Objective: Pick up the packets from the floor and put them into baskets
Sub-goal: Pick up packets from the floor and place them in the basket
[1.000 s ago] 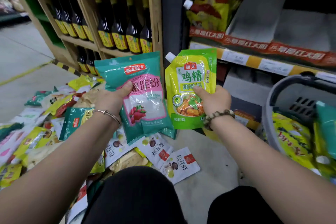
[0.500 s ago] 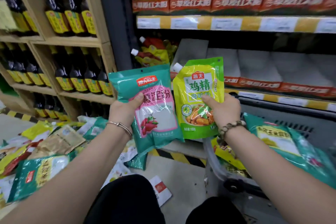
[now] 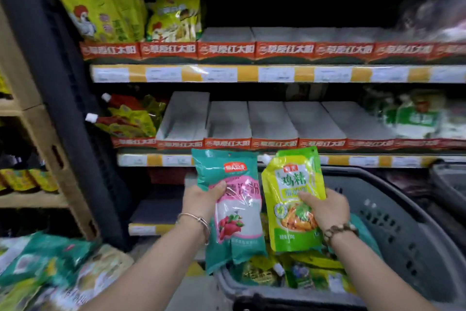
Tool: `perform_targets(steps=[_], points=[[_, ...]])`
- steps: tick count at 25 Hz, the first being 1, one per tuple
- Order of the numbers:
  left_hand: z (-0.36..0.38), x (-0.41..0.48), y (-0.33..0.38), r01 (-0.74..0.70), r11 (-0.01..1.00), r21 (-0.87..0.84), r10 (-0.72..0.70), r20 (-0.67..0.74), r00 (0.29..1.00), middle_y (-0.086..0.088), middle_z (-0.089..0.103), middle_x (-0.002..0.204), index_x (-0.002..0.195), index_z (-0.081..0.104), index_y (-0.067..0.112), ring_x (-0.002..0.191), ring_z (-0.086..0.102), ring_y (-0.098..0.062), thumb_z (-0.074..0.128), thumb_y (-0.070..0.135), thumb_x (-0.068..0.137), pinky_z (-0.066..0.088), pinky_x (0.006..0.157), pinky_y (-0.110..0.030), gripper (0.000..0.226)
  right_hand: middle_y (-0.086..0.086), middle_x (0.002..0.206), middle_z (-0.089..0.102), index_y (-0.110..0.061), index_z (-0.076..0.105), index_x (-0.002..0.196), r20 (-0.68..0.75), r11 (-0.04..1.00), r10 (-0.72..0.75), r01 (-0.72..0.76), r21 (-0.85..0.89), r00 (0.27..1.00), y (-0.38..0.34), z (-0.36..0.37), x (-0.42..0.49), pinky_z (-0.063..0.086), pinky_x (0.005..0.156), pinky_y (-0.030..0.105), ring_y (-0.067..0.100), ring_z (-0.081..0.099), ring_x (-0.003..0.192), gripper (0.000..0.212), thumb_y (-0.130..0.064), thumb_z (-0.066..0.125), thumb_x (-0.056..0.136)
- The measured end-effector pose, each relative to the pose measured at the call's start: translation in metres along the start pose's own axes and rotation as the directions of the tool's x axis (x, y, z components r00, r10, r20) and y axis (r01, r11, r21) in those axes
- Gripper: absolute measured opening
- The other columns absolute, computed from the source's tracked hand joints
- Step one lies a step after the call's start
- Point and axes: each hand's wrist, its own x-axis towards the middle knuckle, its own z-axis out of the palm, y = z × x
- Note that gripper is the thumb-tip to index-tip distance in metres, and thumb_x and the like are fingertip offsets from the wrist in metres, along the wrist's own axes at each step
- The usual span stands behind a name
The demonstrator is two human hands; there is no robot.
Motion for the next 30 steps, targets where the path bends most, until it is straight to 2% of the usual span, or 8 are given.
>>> perform_targets(steps=[3,6,12,15,19,21,25,30], points=[[0.024,0.006,-0.018,0.069,0.987,0.143,-0.072,0.017,0.997,-0.007,0.065,0.067,0.082,0.066,0.001,0.060,0.061,-0.022,0.063,0.007,0.086,0.051,0.063,-0.031,0.008,0.015,0.086,0.070,-0.002,0.069,0.085,0.000,0.991,0.133,-0.133,0.011,0.991,0.033,-0.004,0.011,0.048,0.068,0.034,0.029,0.063,0.077,0.028,-0.028,0.076,0.076],[0.035,0.018,-0.038,0.149,0.968,0.201,-0.153,0.005,0.988,-0.009,0.067,0.069,0.077,0.060,0.007,0.059,0.065,-0.022,0.061,0.010,0.088,0.050,0.052,-0.031,0.011,0.006,0.075,0.063,0.002,0.062,0.105,-0.019,0.987,0.163,-0.163,-0.002,0.987,0.045,-0.005,0.020,0.043,0.055,0.027,0.020,0.058,0.064,0.040,-0.022,0.076,0.076],[0.055,0.052,-0.073,0.181,0.928,0.327,-0.200,0.024,0.980,-0.013,0.068,0.083,0.084,0.063,0.008,0.079,0.067,-0.031,0.062,0.004,0.087,0.055,0.074,-0.040,0.005,0.001,0.075,0.054,-0.015,0.052,0.125,-0.081,0.967,0.087,-0.104,-0.232,0.993,0.053,0.008,0.027,0.028,0.040,0.020,0.006,0.043,0.049,0.039,-0.014,0.062,0.087],[0.062,0.069,-0.091,0.233,0.912,0.337,-0.236,-0.032,0.971,-0.019,0.068,0.091,0.084,0.063,0.005,0.082,0.066,-0.032,0.065,0.002,0.084,0.054,0.081,-0.043,0.004,0.005,0.100,0.064,-0.017,0.060,0.118,-0.011,0.917,0.059,-0.059,-0.395,0.998,0.058,0.013,0.027,0.035,0.053,0.024,0.011,0.047,0.059,0.028,-0.016,0.057,0.091],[0.064,0.082,-0.104,0.221,0.857,0.465,-0.226,-0.046,0.973,-0.022,0.066,0.108,0.109,0.058,-0.005,0.095,0.063,-0.033,0.068,0.006,0.081,0.050,0.089,-0.042,0.032,0.006,0.139,0.040,-0.023,0.055,0.127,0.118,0.834,0.040,0.031,-0.550,0.992,0.061,0.021,0.024,0.047,0.086,0.027,0.018,0.054,0.104,0.038,-0.031,0.056,0.090],[0.065,0.077,-0.103,0.106,0.688,0.718,-0.154,0.002,0.988,-0.020,0.060,0.119,0.129,0.042,0.001,0.106,0.059,-0.034,0.065,0.013,0.084,0.047,0.092,-0.039,0.052,0.003,0.146,0.031,-0.031,0.051,0.130,0.160,0.771,0.024,0.084,-0.632,0.987,0.063,0.023,0.021,0.040,0.101,0.035,0.020,0.040,0.126,0.042,-0.040,0.054,0.089],[0.068,0.056,-0.097,-0.315,0.042,0.948,0.085,0.311,0.947,-0.018,0.012,0.152,0.147,0.013,0.014,0.138,0.023,-0.033,0.052,0.015,0.089,0.031,0.108,-0.042,0.070,0.003,0.154,0.020,-0.035,0.045,0.135,0.228,0.750,0.033,0.127,-0.649,0.973,0.062,0.023,0.019,0.033,0.108,0.040,0.022,0.027,0.137,0.050,-0.046,0.051,0.087],[0.061,0.032,-0.106,-0.505,-0.193,0.842,-0.493,0.362,0.791,-0.013,-0.018,0.155,0.149,-0.011,0.013,0.144,-0.014,-0.030,0.048,0.053,0.088,0.002,0.114,-0.055,0.094,0.001,0.157,0.011,-0.040,0.034,0.140,0.334,0.685,0.060,0.205,-0.699,0.941,0.066,0.026,0.021,0.028,0.110,0.043,0.022,0.020,0.141,0.058,-0.058,0.044,0.086]])
